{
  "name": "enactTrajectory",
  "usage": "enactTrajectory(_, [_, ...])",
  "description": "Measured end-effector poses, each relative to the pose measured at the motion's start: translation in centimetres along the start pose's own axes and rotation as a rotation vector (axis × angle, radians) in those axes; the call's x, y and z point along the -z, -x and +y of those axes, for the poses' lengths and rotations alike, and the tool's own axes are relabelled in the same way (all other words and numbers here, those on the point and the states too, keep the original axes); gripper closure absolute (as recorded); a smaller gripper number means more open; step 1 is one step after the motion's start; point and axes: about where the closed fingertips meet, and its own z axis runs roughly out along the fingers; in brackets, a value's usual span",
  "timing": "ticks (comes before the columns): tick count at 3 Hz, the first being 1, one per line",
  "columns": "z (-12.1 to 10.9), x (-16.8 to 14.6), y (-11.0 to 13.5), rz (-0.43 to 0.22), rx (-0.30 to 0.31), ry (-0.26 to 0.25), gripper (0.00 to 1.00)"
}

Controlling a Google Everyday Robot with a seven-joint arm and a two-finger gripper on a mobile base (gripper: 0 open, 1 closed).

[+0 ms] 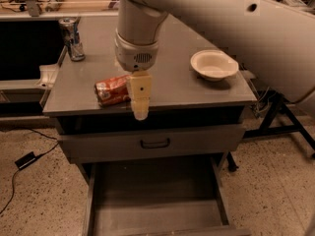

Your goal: Place coke can into middle drawer

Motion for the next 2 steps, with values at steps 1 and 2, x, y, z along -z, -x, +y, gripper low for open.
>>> enactTrajectory(1, [-3.13, -2.03, 0.21, -0.04, 0.01, 0.075, 0.0])
enactTrajectory(2, [-3.48, -2.36, 0.21, -0.038, 0.008, 0.067, 0.0])
